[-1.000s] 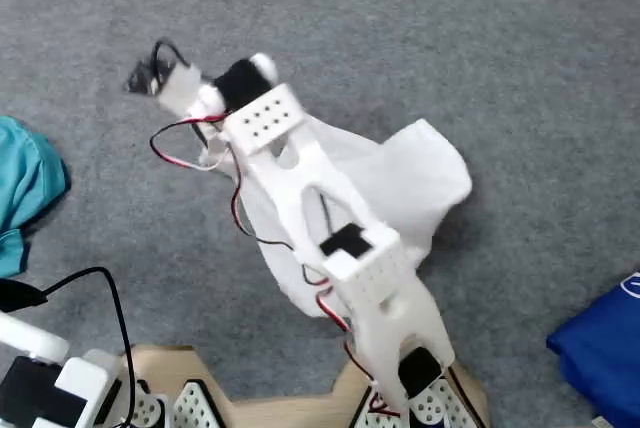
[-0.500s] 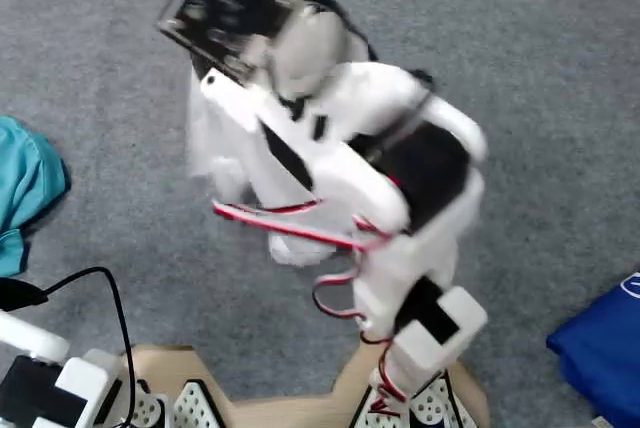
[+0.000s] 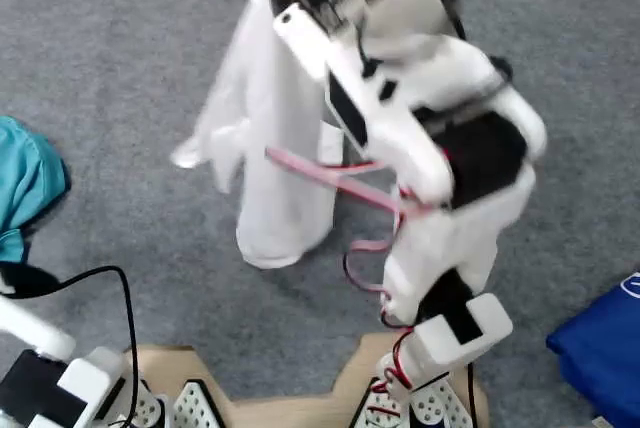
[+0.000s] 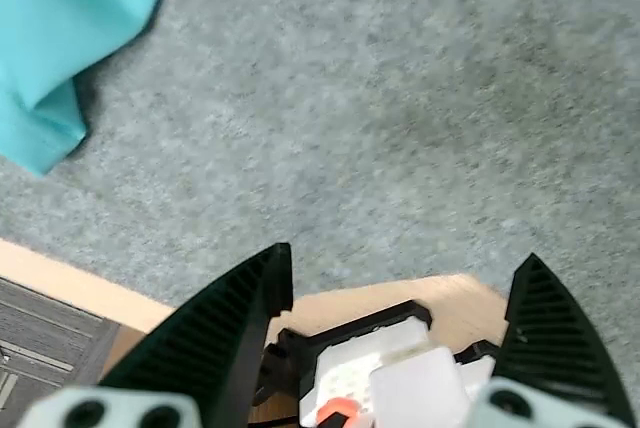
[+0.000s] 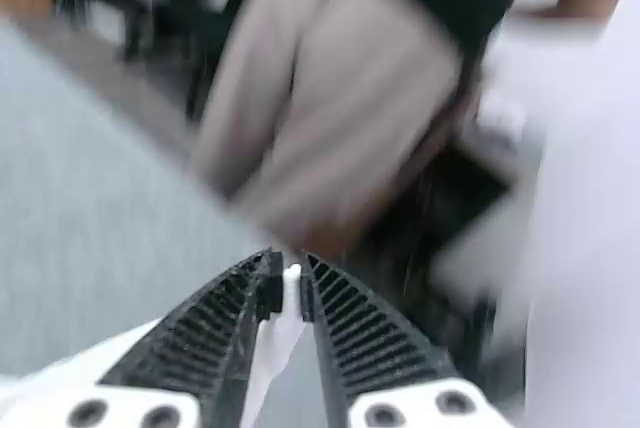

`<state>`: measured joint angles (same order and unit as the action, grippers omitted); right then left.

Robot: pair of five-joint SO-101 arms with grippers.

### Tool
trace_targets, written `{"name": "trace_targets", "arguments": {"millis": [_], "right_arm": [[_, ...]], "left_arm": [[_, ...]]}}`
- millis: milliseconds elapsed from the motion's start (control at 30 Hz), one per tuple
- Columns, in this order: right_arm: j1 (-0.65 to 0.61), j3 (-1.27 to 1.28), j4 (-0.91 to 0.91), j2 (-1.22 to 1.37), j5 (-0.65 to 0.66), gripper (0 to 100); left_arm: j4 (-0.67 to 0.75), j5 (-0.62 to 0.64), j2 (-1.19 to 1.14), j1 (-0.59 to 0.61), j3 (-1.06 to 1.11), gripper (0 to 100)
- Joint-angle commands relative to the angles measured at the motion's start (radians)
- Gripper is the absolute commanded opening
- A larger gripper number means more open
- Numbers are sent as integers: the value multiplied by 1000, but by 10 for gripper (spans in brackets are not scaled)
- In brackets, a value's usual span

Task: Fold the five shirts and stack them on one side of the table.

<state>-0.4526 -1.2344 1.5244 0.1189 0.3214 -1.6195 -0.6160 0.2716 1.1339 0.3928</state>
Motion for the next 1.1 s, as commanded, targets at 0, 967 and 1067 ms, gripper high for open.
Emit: {"name": "trace_targets", "arguments": {"millis": [0, 967, 1067], "right_arm": [[139, 116, 133, -35, 26, 6], [1167, 1356, -413, -47, 499, 127], [1104, 1354, -338, -99, 503, 258]], "left_arm": [[-5, 63, 12, -97, 0, 345], [-101, 250, 12, -1039, -9, 345], [-101, 245, 12, -1034, -9, 345]]}}
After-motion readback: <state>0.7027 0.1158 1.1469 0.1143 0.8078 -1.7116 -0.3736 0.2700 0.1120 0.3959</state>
